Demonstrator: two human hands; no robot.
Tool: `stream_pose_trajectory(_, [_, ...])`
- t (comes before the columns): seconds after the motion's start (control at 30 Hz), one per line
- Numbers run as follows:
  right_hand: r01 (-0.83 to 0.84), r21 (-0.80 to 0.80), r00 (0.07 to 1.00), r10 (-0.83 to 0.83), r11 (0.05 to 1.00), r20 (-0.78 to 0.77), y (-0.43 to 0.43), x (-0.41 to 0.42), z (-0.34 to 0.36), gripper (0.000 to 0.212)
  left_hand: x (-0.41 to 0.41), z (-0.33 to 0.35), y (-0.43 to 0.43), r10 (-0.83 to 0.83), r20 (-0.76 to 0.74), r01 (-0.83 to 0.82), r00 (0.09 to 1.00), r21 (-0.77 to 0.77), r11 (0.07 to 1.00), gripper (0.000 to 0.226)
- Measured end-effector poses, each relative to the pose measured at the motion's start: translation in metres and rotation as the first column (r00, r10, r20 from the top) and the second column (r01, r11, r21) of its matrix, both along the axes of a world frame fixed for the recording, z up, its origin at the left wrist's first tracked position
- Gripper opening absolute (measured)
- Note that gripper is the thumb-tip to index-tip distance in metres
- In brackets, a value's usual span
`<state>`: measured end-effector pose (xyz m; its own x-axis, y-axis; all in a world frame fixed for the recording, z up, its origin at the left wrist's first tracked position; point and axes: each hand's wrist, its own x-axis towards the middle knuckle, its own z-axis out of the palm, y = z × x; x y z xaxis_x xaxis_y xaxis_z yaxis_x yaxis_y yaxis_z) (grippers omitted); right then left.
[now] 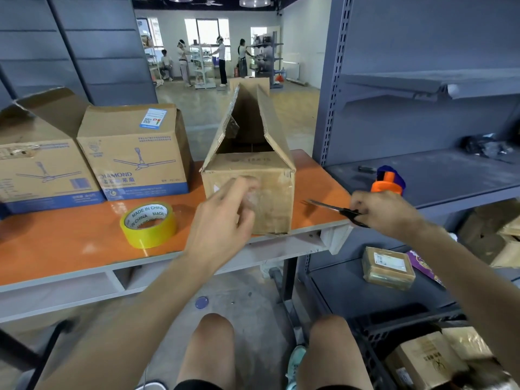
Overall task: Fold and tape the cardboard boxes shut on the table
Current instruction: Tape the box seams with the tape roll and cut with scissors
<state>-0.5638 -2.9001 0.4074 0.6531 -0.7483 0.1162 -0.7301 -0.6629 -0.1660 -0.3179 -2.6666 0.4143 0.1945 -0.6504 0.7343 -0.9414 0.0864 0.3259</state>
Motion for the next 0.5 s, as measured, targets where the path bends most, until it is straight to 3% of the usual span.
stream_pose_trajectory(0.07, [0.019,-0.026,0.999,-0.02,0.999,-0.029,0.004,0.028,-0.002,0.01,-0.007,-0.01,-0.003,-0.046,-0.026,0.046,0.999,-0.009,0.999,0.028])
stream_pose_trajectory(0.23, [-0.003,-0.114,0.989,-0.015,0.993,-0.149,0.019,0.081,-0.006,0.022,-0.022,-0.026,-0.008,0.002,-0.3,0.017,0.954,0.06,0.998,0.024])
stream_pose_trajectory(0.37, [-0.033,-0.086,0.981,0.016,0.996,-0.195,0.025,0.089,-0.002,0.022,-0.025,-0.033,-0.013,0.054,-0.427,0.012,0.903,0.151,0.988,0.041])
stream_pose_trajectory(0.43, [-0.031,-0.121,0.986,0.011,0.992,-0.167,0.032,0.086,-0.005,0.022,-0.027,-0.035,-0.015,0.027,-0.488,0.07,0.872,0.181,0.981,0.025])
stream_pose_trajectory(0.5, [-0.017,-0.191,0.999,0.01,0.981,-0.038,0.045,0.079,-0.01,0.024,-0.031,-0.035,-0.013,-0.047,-0.674,0.224,0.737,0.178,0.958,0.009])
